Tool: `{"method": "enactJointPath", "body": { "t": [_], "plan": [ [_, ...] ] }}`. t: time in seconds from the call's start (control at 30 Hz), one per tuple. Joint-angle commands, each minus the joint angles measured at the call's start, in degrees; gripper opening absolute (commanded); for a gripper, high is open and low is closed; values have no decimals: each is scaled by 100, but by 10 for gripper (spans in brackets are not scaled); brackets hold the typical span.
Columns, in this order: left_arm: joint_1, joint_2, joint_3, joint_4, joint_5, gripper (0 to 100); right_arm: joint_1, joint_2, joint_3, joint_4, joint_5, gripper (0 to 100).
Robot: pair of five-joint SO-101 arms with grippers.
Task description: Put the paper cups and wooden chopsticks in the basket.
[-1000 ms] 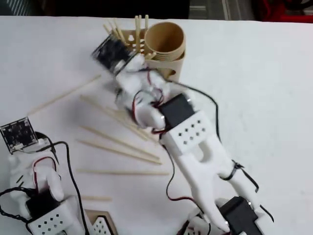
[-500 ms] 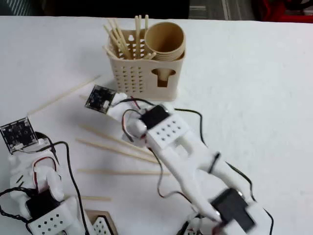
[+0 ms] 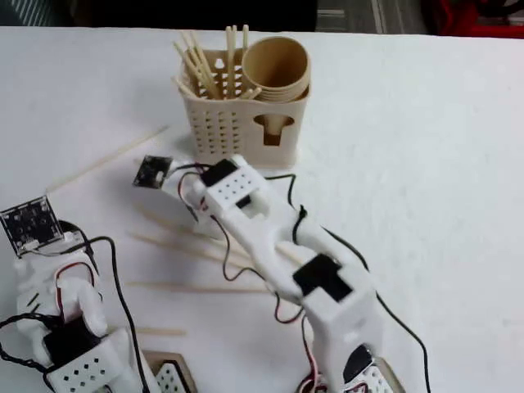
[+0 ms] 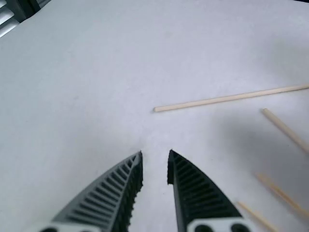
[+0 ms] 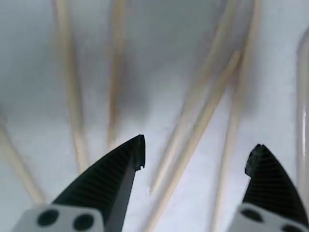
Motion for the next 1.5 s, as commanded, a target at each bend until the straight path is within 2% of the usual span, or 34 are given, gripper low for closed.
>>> {"method": "enactJointPath", "body": {
  "t": [0.0,0.27,0.33,0.5,0.7,1.0,1.47],
  "plan": [
    [-48,-57,-44,-158,9,105,198,224,-615,-57,53,331],
    [-48,-57,-44,-158,9,105,207,1015,-1090,224,53,325],
    [-48,-57,-44,-158,9,105,207,1138,-1310,558,62,279],
    [-48,-57,-44,-158,9,105,-22,1490,-1714,1235,659,80],
    [-48,-57,-44,-158,9,105,-365,1481,-1749,1622,765,22],
    [-48,-57,-26,-158,-132,105,-435,655,-1749,2088,756,19],
    [-48,-57,-18,-158,-176,105,-277,-1481,-1758,2475,607,19]
  ]
}}
